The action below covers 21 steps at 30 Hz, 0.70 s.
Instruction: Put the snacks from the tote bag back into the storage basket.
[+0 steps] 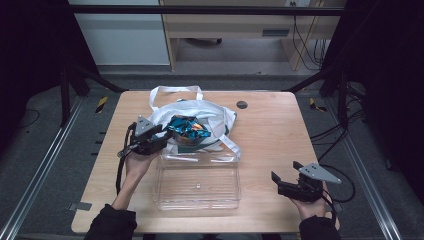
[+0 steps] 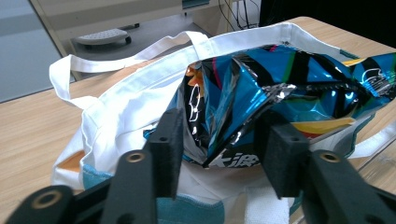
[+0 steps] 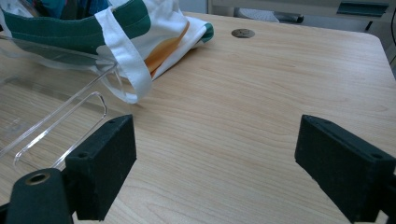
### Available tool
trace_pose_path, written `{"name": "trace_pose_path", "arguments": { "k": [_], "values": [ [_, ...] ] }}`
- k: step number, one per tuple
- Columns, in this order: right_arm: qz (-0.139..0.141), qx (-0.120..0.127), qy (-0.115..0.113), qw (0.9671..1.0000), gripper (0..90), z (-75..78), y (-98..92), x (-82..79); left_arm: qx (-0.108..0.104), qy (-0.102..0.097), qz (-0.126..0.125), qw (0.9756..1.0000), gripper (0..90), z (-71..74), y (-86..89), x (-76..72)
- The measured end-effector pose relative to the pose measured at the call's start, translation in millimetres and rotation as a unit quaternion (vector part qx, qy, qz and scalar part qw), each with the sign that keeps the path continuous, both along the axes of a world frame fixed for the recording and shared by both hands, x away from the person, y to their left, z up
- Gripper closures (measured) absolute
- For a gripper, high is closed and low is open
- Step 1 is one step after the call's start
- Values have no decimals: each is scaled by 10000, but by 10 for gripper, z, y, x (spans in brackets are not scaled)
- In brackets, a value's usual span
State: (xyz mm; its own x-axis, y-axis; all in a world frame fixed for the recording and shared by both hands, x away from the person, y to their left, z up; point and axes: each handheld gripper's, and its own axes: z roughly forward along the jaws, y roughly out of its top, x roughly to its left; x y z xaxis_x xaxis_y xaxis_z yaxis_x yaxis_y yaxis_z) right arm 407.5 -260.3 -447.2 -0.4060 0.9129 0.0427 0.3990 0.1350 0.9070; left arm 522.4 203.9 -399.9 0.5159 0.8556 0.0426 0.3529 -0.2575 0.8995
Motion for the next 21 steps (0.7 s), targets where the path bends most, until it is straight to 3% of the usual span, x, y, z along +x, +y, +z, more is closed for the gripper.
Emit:
{"name": "trace_pose_path", "arguments": {
  "k": [6, 13, 21],
  "values": [
    [15, -15, 0, 10000, 127, -3, 1, 3, 12, 91, -47, 9999, 644, -23, -4, 51],
    [2, -12, 18, 10000, 127, -7, 2, 6, -145, 224, -76, 9996, 761, -37, 1, 91],
    [8, -22, 9, 10000, 127, -4, 0, 4, -197, 245, -116, 9994, 877, -32, 1, 79]
  ]
}}
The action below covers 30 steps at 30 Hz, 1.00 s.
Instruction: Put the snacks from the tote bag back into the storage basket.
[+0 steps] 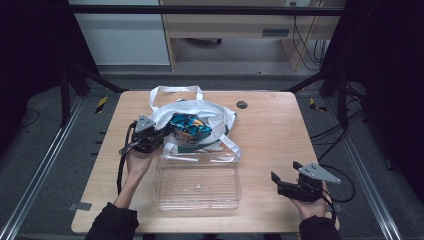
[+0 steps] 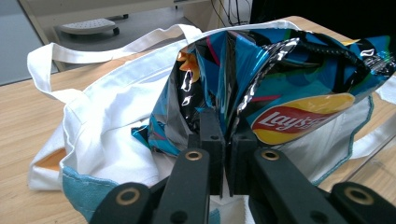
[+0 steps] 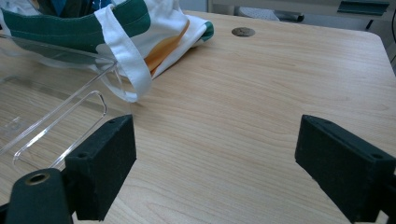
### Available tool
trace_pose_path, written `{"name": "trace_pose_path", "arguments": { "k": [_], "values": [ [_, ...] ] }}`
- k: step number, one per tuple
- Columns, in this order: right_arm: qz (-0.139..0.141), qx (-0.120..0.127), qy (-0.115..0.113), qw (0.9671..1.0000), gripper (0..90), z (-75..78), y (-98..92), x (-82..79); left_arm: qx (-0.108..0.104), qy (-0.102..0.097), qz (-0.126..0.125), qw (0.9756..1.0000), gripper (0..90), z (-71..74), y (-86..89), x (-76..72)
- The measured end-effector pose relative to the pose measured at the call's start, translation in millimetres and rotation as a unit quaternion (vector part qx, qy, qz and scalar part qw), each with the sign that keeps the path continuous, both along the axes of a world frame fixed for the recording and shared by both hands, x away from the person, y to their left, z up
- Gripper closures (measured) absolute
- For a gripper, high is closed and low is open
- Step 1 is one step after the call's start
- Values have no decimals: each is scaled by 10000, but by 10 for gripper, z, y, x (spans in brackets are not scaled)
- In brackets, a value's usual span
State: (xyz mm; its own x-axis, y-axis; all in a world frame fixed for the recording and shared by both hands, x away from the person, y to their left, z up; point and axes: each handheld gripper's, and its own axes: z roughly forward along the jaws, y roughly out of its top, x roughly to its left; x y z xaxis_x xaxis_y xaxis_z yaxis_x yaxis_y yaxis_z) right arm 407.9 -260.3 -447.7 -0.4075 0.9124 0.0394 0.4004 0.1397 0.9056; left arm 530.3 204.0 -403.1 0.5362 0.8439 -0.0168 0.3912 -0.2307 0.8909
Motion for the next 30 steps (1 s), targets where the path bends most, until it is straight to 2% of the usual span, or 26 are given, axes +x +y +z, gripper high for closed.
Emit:
{"name": "trace_pose_path", "arguments": {
  "k": [11, 16, 19, 21, 26, 30],
  "values": [
    [-9, 27, 5, 10000, 127, 7, -6, -12, 66, -37, -34, 10000, 873, 0, -49, -72],
    [-14, 25, 9, 10000, 127, 5, -3, -10, -3, -80, 19, 10000, 639, 26, -42, -62],
    [-8, 5, 8, 10000, 127, 3, -3, -6, -62, -153, 4, 9999, 587, 52, -39, -61],
    [-2, 7, 9, 10000, 127, 2, -1, -5, -69, -202, -34, 9998, 607, 65, -41, -66],
    [5, 2, 3, 10000, 127, 2, 0, -3, 28, -266, -53, 9996, 738, 72, -68, -79],
    [11, 4, 3, 10000, 127, 1, 1, -3, 74, -244, -59, 9997, 839, 68, -73, -80]
  ]
}}
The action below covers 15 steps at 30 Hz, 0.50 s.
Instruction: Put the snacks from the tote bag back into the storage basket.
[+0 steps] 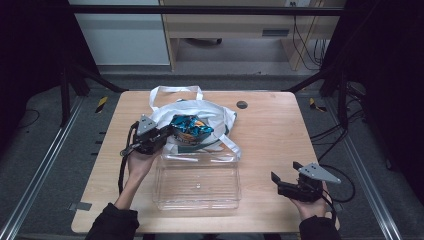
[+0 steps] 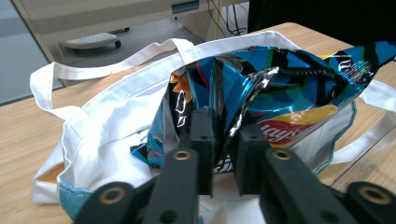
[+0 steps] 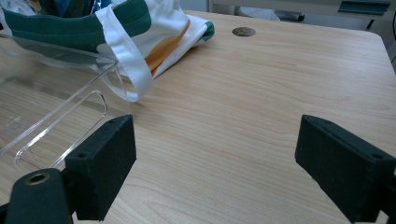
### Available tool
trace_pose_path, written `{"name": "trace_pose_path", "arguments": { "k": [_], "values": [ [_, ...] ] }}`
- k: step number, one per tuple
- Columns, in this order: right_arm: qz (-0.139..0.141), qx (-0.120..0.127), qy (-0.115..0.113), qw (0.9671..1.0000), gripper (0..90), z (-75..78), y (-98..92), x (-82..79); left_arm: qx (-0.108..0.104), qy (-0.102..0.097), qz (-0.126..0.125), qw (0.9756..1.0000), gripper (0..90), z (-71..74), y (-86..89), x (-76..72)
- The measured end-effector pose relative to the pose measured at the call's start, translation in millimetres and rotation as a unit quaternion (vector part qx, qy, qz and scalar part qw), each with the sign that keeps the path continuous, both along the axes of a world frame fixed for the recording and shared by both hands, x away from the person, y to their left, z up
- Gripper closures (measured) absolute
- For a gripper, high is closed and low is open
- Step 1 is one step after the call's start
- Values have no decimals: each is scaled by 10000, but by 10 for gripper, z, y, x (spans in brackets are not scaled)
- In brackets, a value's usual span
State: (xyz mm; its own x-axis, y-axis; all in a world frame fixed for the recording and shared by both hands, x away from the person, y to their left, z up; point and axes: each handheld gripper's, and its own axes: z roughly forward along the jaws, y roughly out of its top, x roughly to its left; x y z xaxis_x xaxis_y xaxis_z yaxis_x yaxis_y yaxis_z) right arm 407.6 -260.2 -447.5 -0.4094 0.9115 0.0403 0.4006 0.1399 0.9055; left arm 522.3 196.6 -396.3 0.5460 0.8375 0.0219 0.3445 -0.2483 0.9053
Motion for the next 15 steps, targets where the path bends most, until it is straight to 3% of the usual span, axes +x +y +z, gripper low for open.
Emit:
{"name": "trace_pose_path", "arguments": {
  "k": [5, 9, 15],
  "values": [
    [0, 0, 1, 10000, 127, 1, -2, -1, 41, -31, 31, 10000, 883, -3, -28, -19],
    [-1, 4, 1, 10000, 127, 2, -2, -2, -56, -57, 19, 10000, 888, 2, -32, -33],
    [-5, 7, 5, 10000, 127, 2, -3, -5, -408, -51, 27, 9992, 894, 41, -2, -60]
  ]
}}
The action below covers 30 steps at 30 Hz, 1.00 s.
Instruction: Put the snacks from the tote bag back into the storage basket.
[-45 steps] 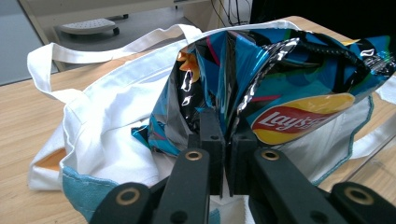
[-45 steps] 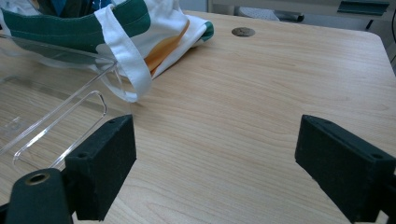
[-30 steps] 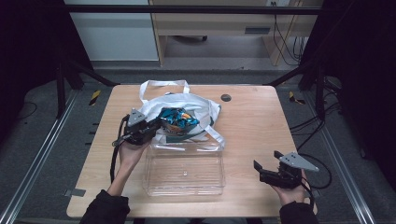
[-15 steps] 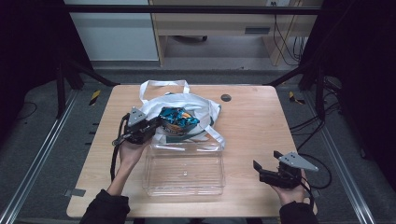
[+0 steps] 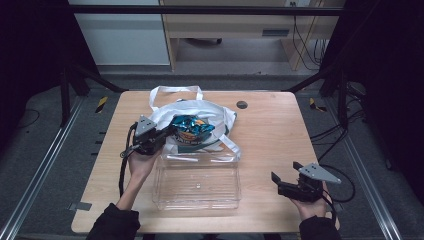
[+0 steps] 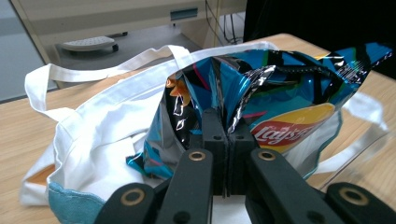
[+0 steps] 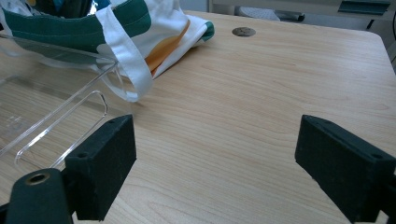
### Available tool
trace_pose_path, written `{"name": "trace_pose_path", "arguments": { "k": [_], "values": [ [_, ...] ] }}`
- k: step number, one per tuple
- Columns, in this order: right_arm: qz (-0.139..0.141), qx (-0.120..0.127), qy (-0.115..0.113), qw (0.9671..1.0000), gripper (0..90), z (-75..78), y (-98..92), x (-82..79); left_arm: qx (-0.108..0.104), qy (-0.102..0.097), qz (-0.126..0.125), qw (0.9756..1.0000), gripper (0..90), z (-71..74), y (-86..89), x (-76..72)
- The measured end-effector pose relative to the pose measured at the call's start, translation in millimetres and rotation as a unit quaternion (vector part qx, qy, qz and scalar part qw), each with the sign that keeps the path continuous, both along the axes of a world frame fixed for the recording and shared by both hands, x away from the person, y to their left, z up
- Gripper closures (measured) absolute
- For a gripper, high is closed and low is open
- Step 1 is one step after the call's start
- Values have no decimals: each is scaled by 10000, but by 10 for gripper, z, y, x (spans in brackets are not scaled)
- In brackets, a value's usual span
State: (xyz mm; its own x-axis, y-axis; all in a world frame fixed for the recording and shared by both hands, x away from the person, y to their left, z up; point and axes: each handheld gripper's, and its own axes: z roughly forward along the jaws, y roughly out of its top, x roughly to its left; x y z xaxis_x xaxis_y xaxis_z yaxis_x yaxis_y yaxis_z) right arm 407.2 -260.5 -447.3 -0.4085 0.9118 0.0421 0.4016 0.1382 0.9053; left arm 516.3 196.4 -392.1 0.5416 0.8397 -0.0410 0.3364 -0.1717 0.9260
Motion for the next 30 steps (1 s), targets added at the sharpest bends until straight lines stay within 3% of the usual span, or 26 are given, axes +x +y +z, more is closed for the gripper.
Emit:
{"name": "trace_pose_path", "arguments": {
  "k": [14, 30],
  "values": [
    [1, 4, -10, 10000, 127, 2, 2, -1, -499, -205, 168, 9984, 896, 194, 18, -124],
    [11, -2, -6, 10000, 127, 1, 3, -1, -887, -599, 87, 9942, 896, 454, 73, -306]
  ]
}}
